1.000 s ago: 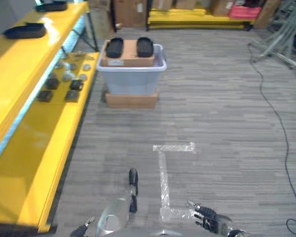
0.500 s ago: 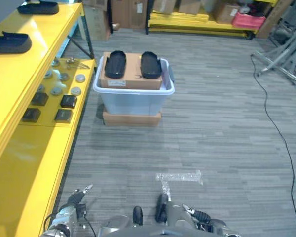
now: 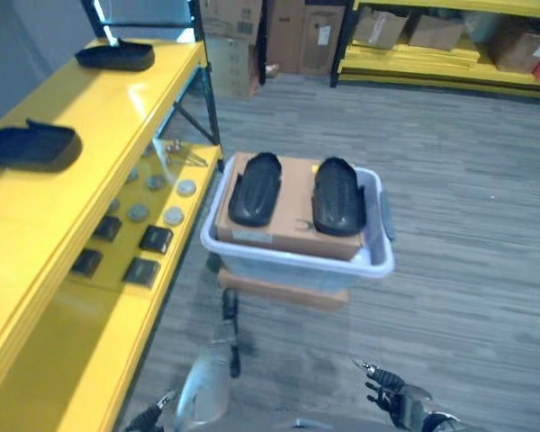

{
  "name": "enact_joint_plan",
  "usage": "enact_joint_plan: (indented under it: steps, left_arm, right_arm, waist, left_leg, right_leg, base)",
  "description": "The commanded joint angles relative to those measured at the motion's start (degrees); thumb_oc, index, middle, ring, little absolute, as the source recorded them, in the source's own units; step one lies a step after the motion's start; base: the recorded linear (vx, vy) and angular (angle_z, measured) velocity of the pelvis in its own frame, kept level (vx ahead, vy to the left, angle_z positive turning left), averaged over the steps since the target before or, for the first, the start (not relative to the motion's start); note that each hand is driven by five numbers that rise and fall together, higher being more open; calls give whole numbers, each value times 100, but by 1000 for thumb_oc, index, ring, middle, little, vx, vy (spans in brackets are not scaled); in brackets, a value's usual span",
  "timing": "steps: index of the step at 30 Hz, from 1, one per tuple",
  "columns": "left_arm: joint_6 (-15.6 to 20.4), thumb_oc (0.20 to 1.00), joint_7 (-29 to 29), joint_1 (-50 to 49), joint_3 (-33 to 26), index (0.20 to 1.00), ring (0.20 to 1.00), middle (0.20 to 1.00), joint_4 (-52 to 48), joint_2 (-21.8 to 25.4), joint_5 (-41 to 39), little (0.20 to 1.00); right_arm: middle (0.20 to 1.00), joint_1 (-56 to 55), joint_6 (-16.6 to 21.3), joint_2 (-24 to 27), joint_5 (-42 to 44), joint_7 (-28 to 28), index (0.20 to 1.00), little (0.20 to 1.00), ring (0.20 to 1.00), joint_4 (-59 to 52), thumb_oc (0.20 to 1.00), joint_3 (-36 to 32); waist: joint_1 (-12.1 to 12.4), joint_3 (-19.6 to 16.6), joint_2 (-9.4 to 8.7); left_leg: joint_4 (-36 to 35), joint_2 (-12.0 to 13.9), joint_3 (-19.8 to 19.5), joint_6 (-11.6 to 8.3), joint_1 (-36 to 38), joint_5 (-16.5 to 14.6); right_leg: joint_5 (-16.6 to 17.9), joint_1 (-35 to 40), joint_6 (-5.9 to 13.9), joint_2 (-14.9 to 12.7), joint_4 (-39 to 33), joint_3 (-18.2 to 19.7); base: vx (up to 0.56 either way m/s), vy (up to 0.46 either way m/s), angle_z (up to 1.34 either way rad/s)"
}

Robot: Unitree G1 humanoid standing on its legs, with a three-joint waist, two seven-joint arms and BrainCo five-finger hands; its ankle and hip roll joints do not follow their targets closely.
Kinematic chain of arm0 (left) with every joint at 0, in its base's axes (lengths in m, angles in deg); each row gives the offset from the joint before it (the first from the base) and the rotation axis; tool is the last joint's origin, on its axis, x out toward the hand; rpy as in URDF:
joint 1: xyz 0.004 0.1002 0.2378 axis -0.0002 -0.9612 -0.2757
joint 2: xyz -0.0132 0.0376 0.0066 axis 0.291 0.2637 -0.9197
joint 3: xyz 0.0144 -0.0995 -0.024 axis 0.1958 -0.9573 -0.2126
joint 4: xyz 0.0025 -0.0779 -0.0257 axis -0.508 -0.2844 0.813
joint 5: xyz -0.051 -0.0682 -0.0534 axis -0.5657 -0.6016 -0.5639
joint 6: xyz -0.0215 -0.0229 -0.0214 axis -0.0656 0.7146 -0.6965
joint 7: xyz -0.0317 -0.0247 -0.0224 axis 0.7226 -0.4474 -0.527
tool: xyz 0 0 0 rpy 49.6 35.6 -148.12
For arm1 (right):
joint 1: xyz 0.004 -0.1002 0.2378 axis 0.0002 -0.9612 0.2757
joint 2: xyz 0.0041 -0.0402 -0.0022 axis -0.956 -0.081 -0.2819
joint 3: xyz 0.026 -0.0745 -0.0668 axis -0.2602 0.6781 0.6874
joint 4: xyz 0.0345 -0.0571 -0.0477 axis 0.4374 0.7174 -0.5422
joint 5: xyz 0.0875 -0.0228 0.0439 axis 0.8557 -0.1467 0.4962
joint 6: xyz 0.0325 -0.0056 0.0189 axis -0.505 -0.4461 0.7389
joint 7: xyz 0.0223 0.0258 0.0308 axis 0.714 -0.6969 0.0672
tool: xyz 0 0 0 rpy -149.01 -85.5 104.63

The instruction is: Move parts from the plastic box to the shelf.

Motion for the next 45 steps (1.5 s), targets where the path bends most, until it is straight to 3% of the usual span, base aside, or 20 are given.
enact_joint_plan:
  steps: [1, 2, 3, 4, 7, 8, 10, 14, 17, 20, 23, 24, 25, 29, 37, 42, 45]
  left_arm:
    - [232, 1000, -17, 523, 123, 1000, 1000, 1000, -19, 71, 336, 1000]
    - [285, 1000, -62, 545, 99, 1000, 1000, 1000, -1, 107, 426, 1000]
    - [292, 1000, -69, 553, 113, 1000, 1000, 1000, -5, 123, 401, 1000]
    - [382, 1000, -107, 648, 183, 1000, 1000, 1000, -47, 242, 85, 1000]
    - [351, 1000, -76, 897, 268, 1000, 1000, 1000, -201, 424, -180, 1000]
    - [247, 1000, -99, 1033, 283, 1000, 1000, 1000, -373, 531, -393, 1000]
    - [229, 1000, -54, 1080, 282, 1000, 1000, 1000, -445, 534, -469, 1000]
    - [157, 1000, -79, 941, 325, 1000, 1000, 1000, -435, 292, -23, 1000]
    - [268, 1000, -72, 806, 395, 1000, 1000, 1000, -339, 107, 181, 1000]
    - [321, 1000, -77, 746, 454, 1000, 1000, 1000, -338, 68, 307, 1000]
    - [360, 1000, -173, 643, 496, 1000, 1000, 1000, -441, 82, 360, 1000]
    - [359, 1000, -173, 641, 496, 1000, 1000, 1000, -442, 82, 360, 1000]
    - [347, 1000, -204, 620, 478, 1000, 1000, 1000, -491, 109, 388, 1000]
    - [224, 1000, -165, 475, 298, 1000, 1000, 1000, -683, 307, 297, 1000]
    - [212, 1000, -73, 325, 170, 1000, 1000, 1000, -613, 292, 396, 1000]
    - [193, 1000, -39, 294, 249, 1000, 1000, 1000, -557, 269, 479, 1000]
    - [216, 1000, -23, 270, 460, 1000, 1000, 1000, -514, 276, 749, 1000]
  right_arm:
    - [1000, -62, 248, -34, 258, 239, 1000, 1000, 1000, -82, 1000, 114]
    - [1000, -68, 275, -66, 205, 274, 1000, 1000, 1000, -110, 1000, 82]
    - [1000, -73, 287, -71, 195, 278, 1000, 1000, 1000, -115, 1000, 81]
    - [1000, -117, 469, -99, 53, 252, 1000, 1000, 1000, -145, 1000, 67]
    - [1000, -171, 887, -93, -266, 321, 1000, 1000, 1000, -216, 1000, 87]
    - [1000, -160, 1180, -26, -300, 444, 1000, 1000, 1000, -368, 1000, 175]
    - [1000, -206, 1428, 28, -36, 563, 1000, 1000, 1000, -656, 1000, 273]
    - [1000, -340, 1342, 49, -103, 727, 1000, 1000, 1000, -1067, 1000, 248]
    - [1000, -468, 1333, 3, -218, 820, 1000, 1000, 1000, -1272, 1000, 262]
    - [1000, -522, 1607, -24, -182, 910, 1000, 1000, 1000, -1301, 1000, 264]
    - [1000, -657, 2194, 12, -212, 1370, 1000, 1000, 1000, -1956, 1000, 229]
    - [1000, -661, 2192, 12, -214, 1372, 1000, 1000, 1000, -1960, 1000, 229]
    - [1000, -713, 2504, 48, -198, 1520, 1000, 1000, 1000, -2210, 1000, 201]
    - [1000, -1106, 2413, 309, -465, 1639, 1000, 1000, 1000, -3664, 1000, -70]
    - [1000, -1317, 2358, 542, -640, 1566, 1000, 1000, 1000, -4641, 1000, -362]
    - [1000, -1189, 1939, 716, -769, 1553, 1000, 1000, 1000, -4802, 1000, -382]
    - [1000, -791, 1432, 998, -837, 1538, 1000, 1000, 1000, -4524, 1000, -281]
  waist:
    - [57, -26, 16]
    - [18, -7, 56]
    - [4, 0, 78]
    - [-99, 88, 198]
    - [-267, 239, 231]
    - [-387, 302, 300]
    - [-420, 245, 180]
    - [-431, 150, 21]
    - [-462, 81, -27]
    - [-466, 59, -45]
    - [-549, 26, -45]
    - [-549, 26, -44]
    - [-588, 16, -46]
    - [-820, -43, -60]
    - [-949, -134, -168]
    - [-900, -161, -203]
    - [-714, -121, -198]
  left_leg:
    - [224, 93, -13, 41, 1216, 725]
    - [193, 74, -29, 124, 1380, 654]
    - [165, 76, -61, 149, 1438, 639]
    - [18, 150, -163, 237, 1802, 549]
    - [352, 141, -324, 237, 1905, 279]
    - [38, 259, -481, 210, 1963, 426]
    - [-224, 266, -379, 126, 1941, 504]
    - [-502, 303, -319, 33, 2064, 575]
    - [-563, 320, -271, 44, 2207, 531]
    - [-516, 312, -260, 60, 2263, 467]
    - [-543, 309, -213, 66, 2385, 429]
    - [-545, 309, -212, 66, 2389, 429]
    - [-575, 318, -190, 60, 2419, 431]
    - [-714, 333, -103, 60, 2513, 426]
    - [-714, 360, -24, 57, 2574, 375]
    - [-714, 357, -22, 59, 2577, 354]
    - [-714, 362, -100, 42, 2512, 380]
  right_leg:
    - [369, -1525, 153, 17, 1251, -241]
    - [534, -1840, 286, -82, 1852, -327]
    - [585, -1949, 313, -113, 2015, -321]
    - [749, -2439, 399, -427, 2371, -382]
    - [989, -2678, 510, -897, 1948, -251]
    - [950, -2688, 511, -763, 1688, 101]
    - [1147, -2508, 540, -662, 948, 78]
    - [1377, -2245, 542, -564, 258, -12]
    - [1279, -2120, 496, -521, 303, -69]
    - [1279, -2058, 491, -529, 270, -75]
    - [1322, -1986, 517, -524, 193, -40]
    - [1322, -1984, 517, -523, 192, -40]
    - [1330, -1979, 529, -519, 179, -28]
    - [1304, -1997, 566, -476, 183, 40]
    - [1231, -1953, 565, -424, 233, 58]
    - [1198, -1920, 563, -423, 246, 28]
    - [1183, -1917, 549, -446, 254, -55]
  base:
    - [191, 123, -29]
    - [137, 93, -26]
    - [150, 59, -53]
    - [88, -27, -68]
    - [54, -105, -19]
    - [23, -170, 90]
    - [39, -233, 104]
    - [58, -161, -15]
    - [58, -91, -15]
    - [31, -42, -6]
    - [10, -29, -11]
    - [0, 0, 0]
    - [0, 0, 0]
    - [-9, -3, -3]
    - [5, -7, -3]
    - [66, -18, -1]
    - [78, -20, 1]
